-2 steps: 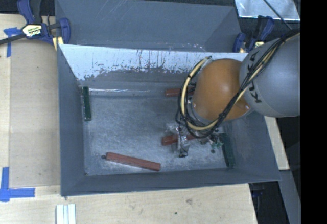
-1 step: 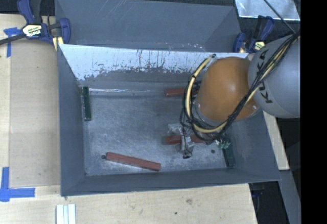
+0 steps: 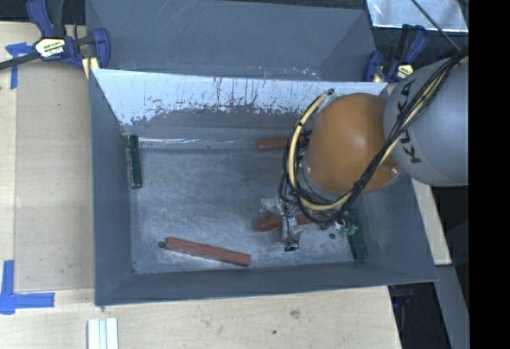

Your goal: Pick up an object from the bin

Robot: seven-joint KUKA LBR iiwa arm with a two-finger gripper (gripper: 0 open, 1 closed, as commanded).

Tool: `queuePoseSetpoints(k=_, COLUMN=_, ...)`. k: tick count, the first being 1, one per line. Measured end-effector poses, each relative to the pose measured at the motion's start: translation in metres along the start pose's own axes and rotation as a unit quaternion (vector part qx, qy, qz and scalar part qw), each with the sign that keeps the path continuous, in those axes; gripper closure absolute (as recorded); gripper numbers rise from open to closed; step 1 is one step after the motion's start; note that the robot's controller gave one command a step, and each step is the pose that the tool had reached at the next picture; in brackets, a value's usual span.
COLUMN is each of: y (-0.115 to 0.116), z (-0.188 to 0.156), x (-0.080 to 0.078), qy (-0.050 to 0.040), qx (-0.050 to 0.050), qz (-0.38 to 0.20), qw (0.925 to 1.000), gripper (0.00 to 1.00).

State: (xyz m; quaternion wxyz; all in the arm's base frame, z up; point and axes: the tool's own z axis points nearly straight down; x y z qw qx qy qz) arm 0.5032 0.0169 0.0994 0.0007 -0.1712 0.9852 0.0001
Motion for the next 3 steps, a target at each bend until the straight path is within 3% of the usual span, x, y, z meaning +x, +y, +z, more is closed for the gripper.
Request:
queuePoseSetpoints(k=1, y=-0.065, z=-0.085, x=0.031, qy=0.0002, qx=0.000, qz=-0.085, qw=0.9964, gripper=1.00)
queuePoseSetpoints(k=2, y=-0.065, z=-0.085, x=0.031, qy=0.0002, qx=0.000, qz=-0.085, qw=0.9964, gripper=1.00)
queuePoseSetpoints(k=3, y=-0.088, z=-0.217, x=0.023, qy=-0.0018, qx=0.001, qz=-0.210, qw=0.9777, gripper=1.00)
